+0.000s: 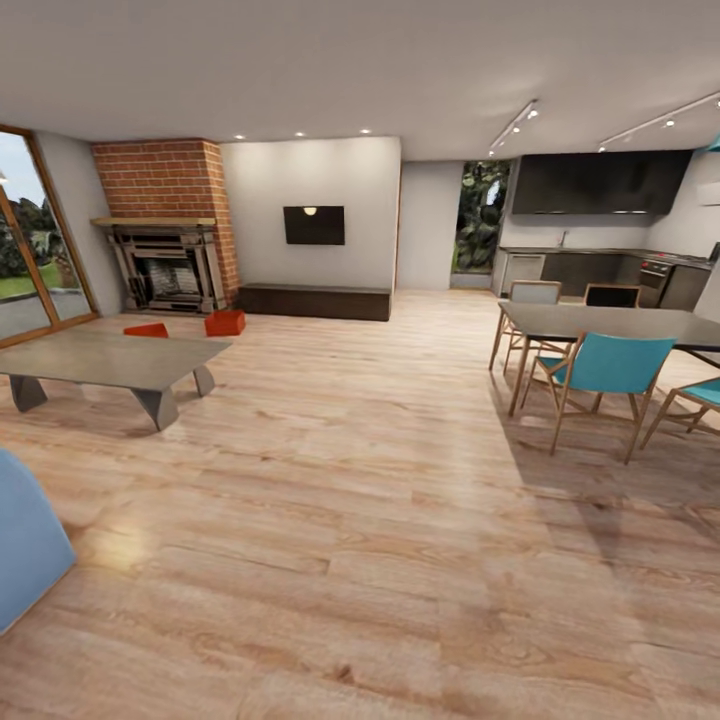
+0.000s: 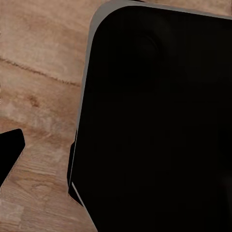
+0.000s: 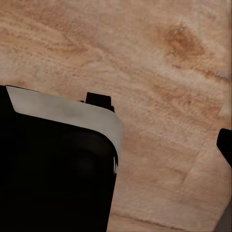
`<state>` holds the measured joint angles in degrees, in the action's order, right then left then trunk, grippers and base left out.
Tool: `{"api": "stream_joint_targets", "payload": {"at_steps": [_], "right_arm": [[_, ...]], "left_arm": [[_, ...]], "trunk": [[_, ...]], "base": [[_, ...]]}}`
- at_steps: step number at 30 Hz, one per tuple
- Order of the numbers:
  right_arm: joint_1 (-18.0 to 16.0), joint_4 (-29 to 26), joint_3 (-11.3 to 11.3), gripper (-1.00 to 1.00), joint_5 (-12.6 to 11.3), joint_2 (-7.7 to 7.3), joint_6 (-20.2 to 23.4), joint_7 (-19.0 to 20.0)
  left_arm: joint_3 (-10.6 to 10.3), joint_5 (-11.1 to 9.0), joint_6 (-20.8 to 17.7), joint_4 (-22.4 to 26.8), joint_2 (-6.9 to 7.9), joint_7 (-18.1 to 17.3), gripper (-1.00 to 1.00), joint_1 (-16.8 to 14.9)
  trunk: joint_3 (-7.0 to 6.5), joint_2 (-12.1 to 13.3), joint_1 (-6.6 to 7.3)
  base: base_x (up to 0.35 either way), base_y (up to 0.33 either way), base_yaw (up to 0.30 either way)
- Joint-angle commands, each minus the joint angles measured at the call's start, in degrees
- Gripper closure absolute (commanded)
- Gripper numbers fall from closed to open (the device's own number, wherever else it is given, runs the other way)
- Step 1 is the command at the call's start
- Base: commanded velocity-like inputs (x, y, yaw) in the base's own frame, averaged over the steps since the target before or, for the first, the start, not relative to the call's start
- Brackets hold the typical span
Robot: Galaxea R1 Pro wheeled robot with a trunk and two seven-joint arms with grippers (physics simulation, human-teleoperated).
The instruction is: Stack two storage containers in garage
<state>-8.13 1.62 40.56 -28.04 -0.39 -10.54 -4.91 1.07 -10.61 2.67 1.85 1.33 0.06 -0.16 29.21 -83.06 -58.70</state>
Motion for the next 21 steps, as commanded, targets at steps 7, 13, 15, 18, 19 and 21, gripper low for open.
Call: {"api": "stream_joint_targets", "payload": {"at_steps": [7,13,15,18,19,21], "right_arm": [[0.0,0.1,0.5,-1.0,-0.4,0.04,-0.3,0.0],[0.0,0.1,0.5,-1.0,-0.4,0.04,-0.3,0.0],[0.0,0.1,0.5,-1.0,-0.4,-0.04,-0.2,0.0],[0.0,0.1,0.5,-1.0,-0.2,0.01,-0.2,0.0],[0.0,0.1,0.5,-1.0,-0.2,0.02,-0.1,0.0],[0.0,0.1,0.6,-1.0,-0.1,0.05,0.0,0.0]], "left_arm": [[0.1,-0.3,-0.2,0.0,0.0,-0.1,-1.0,0.0],[0.1,-0.3,-0.2,0.0,0.06,-0.1,-1.0,0.0],[0.1,-0.3,-0.2,0.0,0.05,-0.1,-1.0,0.0],[0.1,-0.3,-0.1,0.0,0.07,-0.1,-1.0,0.0],[0.1,-0.3,-0.1,0.0,0.07,-0.1,-1.0,0.0],[0.1,-0.3,-0.1,0.0,0.06,-0.1,-1.0,0.0]], "trunk": [[0.05,0.0,-0.03],[0.05,0.0,-0.03],[0.05,0.0,-0.03],[0.05,0.0,-0.03],[0.05,0.0,-0.03],[0.05,0.0,-0.03]], "base": [[0.322,0.0,0.0],[0.322,0.0,0.0],[0.322,0.0,0.0],[0.322,0.0,0.0],[0.322,0.0,0.0],[0.322,0.0,0.0]]}}
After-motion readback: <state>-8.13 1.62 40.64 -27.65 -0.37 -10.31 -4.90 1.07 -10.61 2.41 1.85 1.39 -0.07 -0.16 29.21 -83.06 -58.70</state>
